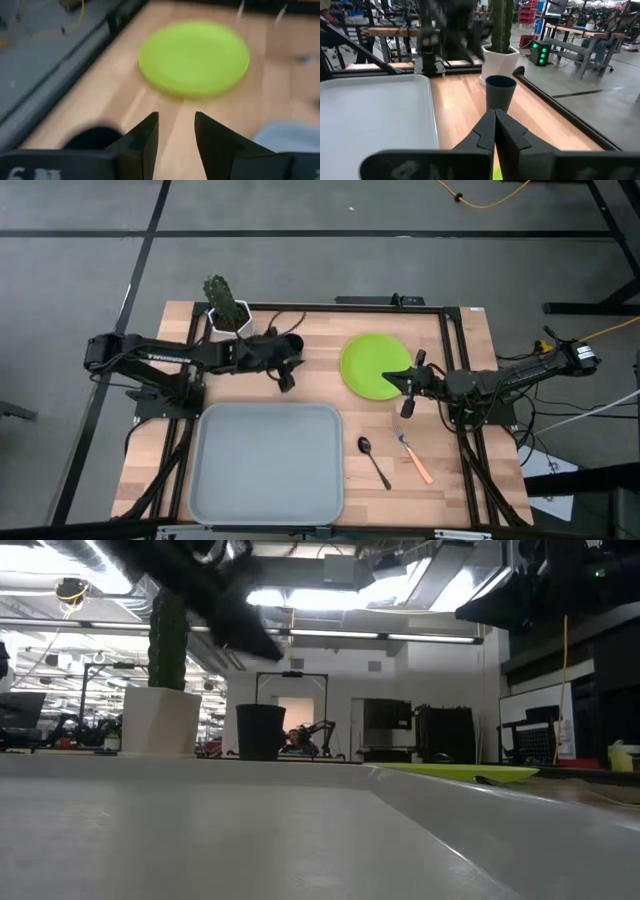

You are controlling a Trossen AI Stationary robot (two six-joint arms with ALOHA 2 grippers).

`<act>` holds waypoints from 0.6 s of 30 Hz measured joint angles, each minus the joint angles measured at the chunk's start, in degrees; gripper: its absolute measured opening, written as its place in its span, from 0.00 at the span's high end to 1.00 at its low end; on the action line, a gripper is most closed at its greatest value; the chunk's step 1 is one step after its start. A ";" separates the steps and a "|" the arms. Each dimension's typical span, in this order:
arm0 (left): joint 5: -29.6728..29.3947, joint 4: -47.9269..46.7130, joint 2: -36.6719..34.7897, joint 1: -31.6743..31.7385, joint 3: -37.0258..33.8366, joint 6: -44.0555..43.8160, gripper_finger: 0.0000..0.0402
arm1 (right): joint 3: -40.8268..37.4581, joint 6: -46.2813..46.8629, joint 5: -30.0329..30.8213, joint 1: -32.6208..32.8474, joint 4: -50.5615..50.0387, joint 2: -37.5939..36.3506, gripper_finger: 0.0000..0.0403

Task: Pick and place plate/cup/fork/spoon on tray
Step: Put the black cup on the gray serving tray

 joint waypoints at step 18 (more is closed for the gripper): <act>14.45 -17.03 15.37 12.29 19.06 6.45 0.70 | 0.00 0.16 0.00 0.00 -2.99 0.02 0.97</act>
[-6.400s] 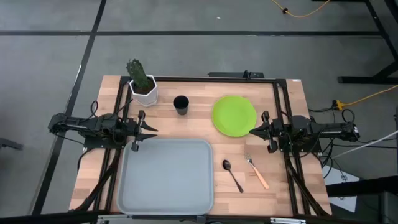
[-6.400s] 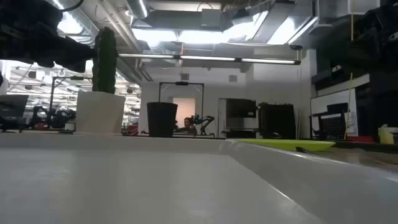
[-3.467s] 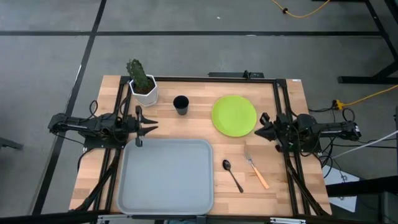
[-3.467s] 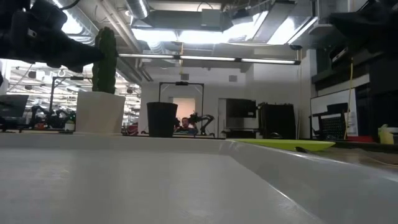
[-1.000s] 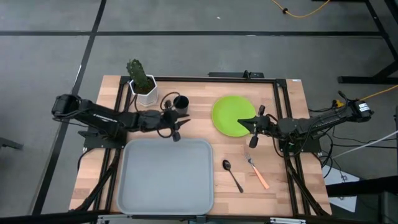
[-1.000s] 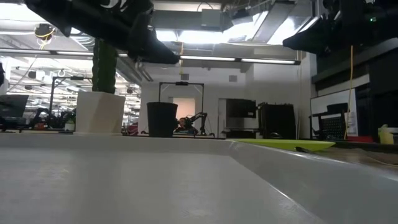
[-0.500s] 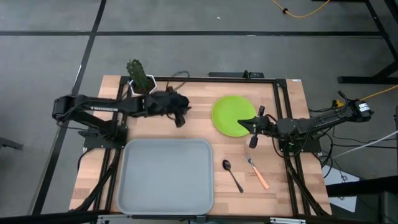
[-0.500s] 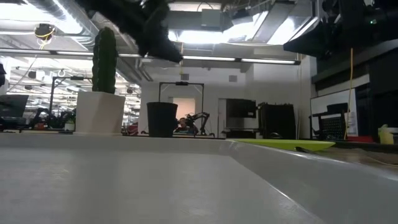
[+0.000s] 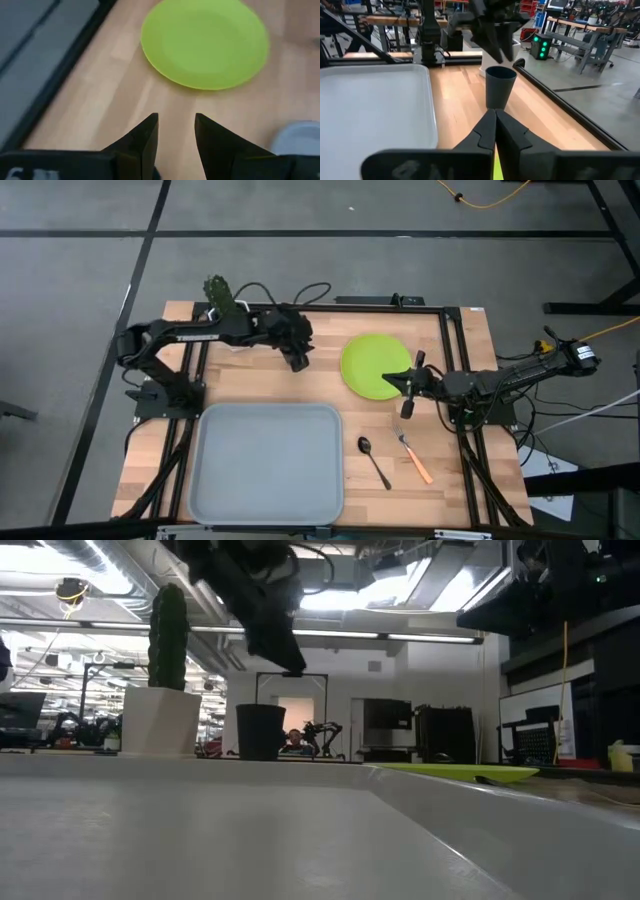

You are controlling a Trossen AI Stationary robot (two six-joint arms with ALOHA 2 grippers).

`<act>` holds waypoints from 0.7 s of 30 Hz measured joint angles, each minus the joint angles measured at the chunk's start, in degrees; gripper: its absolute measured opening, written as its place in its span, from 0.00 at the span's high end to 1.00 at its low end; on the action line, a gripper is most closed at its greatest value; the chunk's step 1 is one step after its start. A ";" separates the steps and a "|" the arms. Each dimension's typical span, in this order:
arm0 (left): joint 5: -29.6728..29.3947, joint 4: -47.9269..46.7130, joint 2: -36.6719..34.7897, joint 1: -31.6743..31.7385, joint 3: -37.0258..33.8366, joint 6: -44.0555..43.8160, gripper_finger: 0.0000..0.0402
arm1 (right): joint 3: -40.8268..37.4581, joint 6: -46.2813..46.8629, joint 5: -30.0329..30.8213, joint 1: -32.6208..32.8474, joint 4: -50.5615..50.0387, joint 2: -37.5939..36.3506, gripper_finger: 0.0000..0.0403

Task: Pick and place plate/cup/fork/spoon on tray
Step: Put the black cup on the gray serving tray

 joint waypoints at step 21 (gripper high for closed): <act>-2.03 -3.97 0.54 -0.65 0.06 3.84 0.70 | 0.00 4.28 -0.48 0.00 -4.33 0.02 0.97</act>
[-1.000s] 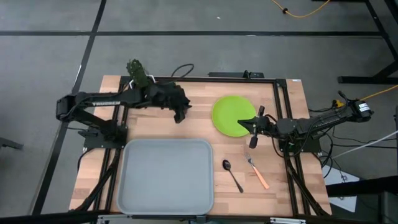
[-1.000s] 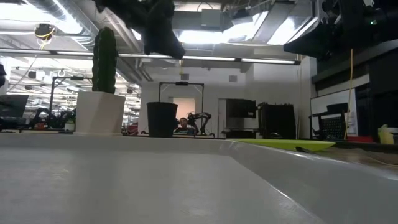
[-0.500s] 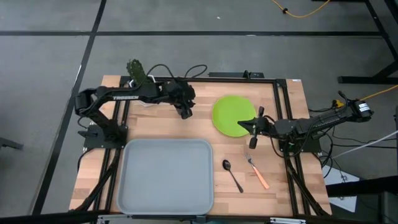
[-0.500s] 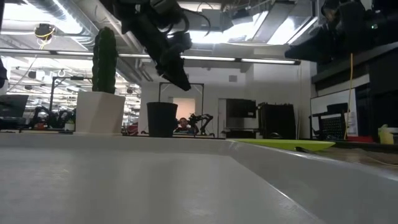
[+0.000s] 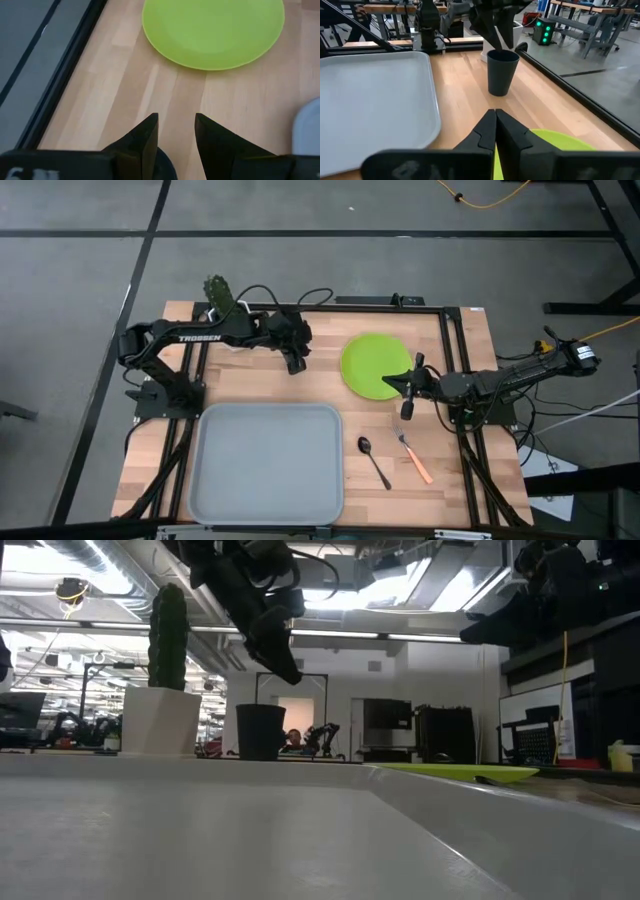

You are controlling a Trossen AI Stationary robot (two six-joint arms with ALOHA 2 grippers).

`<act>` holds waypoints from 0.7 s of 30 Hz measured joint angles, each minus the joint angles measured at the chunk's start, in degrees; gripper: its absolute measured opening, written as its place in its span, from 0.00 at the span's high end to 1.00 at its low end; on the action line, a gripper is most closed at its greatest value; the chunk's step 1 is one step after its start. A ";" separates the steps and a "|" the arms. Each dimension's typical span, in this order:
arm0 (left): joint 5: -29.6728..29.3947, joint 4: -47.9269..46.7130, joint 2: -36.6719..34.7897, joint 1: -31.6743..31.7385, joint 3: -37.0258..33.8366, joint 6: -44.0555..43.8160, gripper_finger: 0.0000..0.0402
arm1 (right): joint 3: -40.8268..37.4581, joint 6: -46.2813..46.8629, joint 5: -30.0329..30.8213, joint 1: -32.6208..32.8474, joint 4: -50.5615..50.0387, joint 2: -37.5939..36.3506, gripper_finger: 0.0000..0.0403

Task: Pick and place plate/cup/fork/spoon on tray
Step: Put the black cup on the gray serving tray

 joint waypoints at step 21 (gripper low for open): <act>-4.80 -7.12 0.00 -1.76 -0.04 -4.71 0.70 | 0.00 -0.04 -0.07 0.02 0.01 0.00 0.97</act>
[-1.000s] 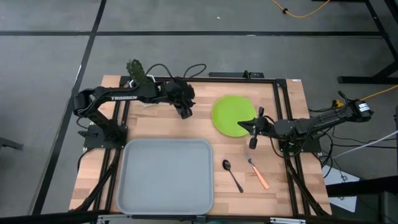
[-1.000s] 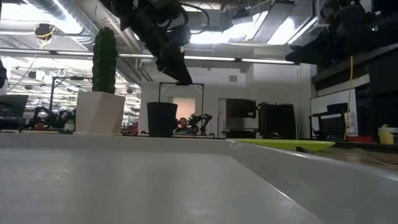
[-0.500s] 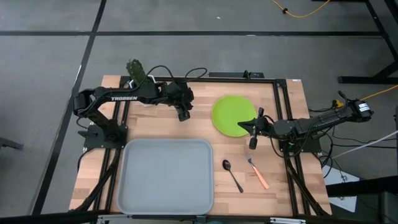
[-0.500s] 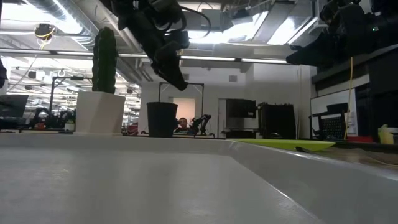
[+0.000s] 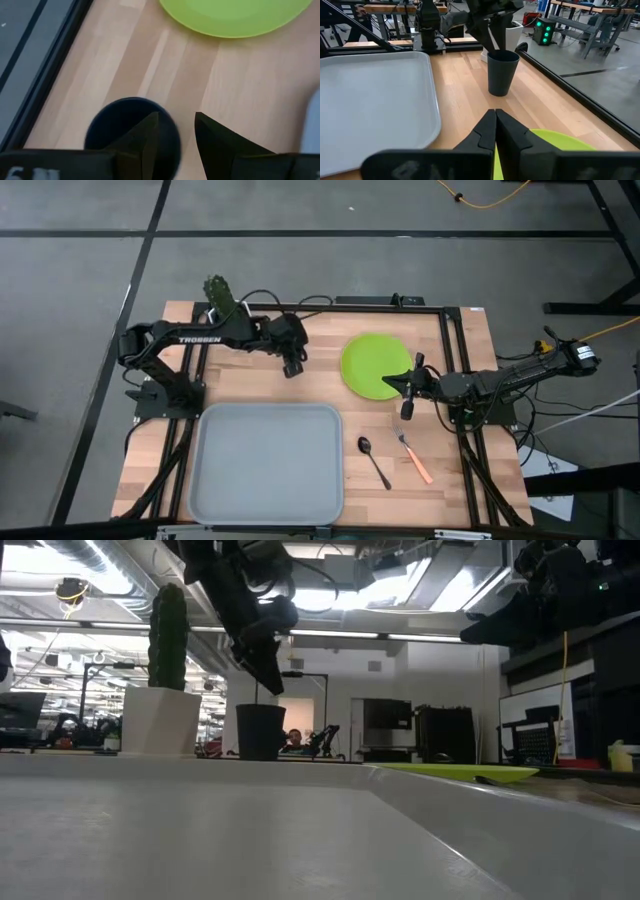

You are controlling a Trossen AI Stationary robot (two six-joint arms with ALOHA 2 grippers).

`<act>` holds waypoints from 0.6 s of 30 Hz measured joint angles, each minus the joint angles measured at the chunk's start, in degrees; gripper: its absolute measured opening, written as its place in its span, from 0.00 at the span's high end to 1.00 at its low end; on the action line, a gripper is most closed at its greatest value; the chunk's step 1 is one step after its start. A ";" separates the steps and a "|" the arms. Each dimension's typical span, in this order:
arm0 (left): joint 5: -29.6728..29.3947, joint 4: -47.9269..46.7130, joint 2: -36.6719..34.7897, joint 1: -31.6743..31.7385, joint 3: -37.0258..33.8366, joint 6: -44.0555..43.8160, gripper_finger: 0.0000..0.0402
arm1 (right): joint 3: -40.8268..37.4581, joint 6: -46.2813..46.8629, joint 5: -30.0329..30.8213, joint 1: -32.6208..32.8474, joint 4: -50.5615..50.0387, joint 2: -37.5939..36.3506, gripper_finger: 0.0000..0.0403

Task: Pick and place plate/cup/fork/spoon on tray
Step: Put the black cup on the gray serving tray

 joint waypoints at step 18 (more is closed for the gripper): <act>-7.11 -3.50 0.10 -3.75 -0.04 0.04 0.70 | 0.00 0.00 0.00 -0.02 -0.02 0.00 0.97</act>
